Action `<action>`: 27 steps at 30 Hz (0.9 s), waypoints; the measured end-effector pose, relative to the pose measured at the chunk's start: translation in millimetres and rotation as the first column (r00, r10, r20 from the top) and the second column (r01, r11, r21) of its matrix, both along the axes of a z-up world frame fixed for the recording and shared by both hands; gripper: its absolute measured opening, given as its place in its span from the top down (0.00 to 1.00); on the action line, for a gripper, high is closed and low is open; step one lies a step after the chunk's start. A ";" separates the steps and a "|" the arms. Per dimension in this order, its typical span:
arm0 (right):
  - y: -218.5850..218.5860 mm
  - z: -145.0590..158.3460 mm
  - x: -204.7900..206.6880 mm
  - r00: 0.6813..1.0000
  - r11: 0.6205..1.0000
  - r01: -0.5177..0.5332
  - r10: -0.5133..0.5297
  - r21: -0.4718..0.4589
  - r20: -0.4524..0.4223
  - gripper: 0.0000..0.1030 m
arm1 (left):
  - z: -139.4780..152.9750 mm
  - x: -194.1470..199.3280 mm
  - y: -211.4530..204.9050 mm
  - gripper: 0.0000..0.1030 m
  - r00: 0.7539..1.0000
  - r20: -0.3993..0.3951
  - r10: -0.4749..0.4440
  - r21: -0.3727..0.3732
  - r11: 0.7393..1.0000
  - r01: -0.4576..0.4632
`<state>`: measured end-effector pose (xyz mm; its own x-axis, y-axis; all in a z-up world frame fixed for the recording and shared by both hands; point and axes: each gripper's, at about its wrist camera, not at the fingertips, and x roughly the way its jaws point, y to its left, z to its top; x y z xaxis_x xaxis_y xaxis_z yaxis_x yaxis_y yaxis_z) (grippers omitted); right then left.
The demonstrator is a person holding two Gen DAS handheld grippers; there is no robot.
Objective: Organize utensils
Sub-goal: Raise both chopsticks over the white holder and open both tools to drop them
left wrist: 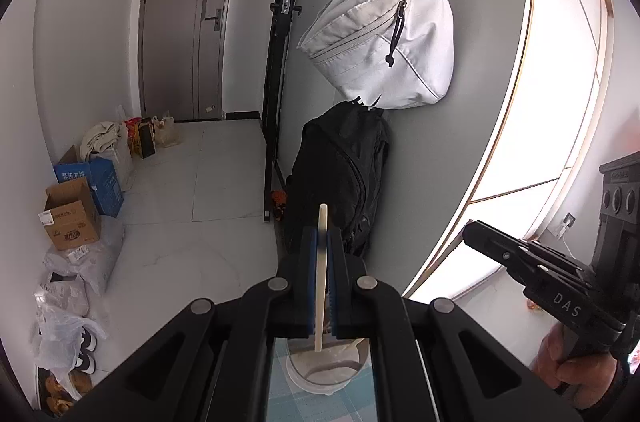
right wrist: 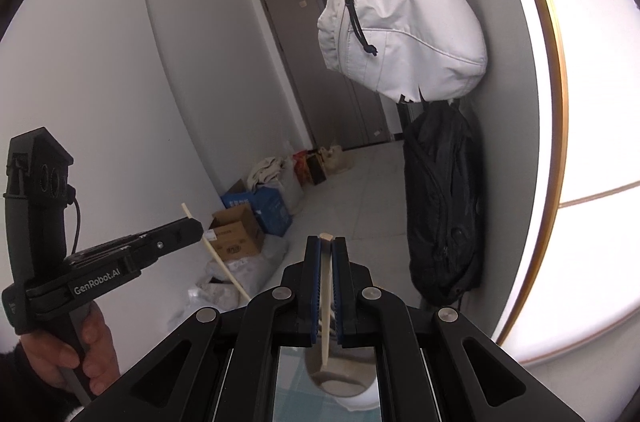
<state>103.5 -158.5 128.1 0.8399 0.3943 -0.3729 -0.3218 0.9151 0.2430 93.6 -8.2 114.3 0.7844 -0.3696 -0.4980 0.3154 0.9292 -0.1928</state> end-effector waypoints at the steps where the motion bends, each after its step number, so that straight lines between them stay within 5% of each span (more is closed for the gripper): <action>1: 0.4 1.6 5.0 1.000 1.000 -0.002 0.002 -0.003 0.004 0.96 | -2.0 3.3 -0.4 0.99 1.000 0.001 -0.008 -0.005 1.000 0.008; 17: 10.2 -35.5 64.9 0.999 0.998 -0.015 0.012 -0.067 -0.049 0.96 | -55.7 41.7 -7.4 0.99 0.996 -0.052 -0.067 0.012 0.998 0.068; 27: 17.0 -65.0 74.0 0.994 0.995 -0.048 0.038 -0.092 -0.105 0.96 | -69.4 51.1 -16.8 0.99 0.974 -0.126 -0.190 -0.011 0.982 0.191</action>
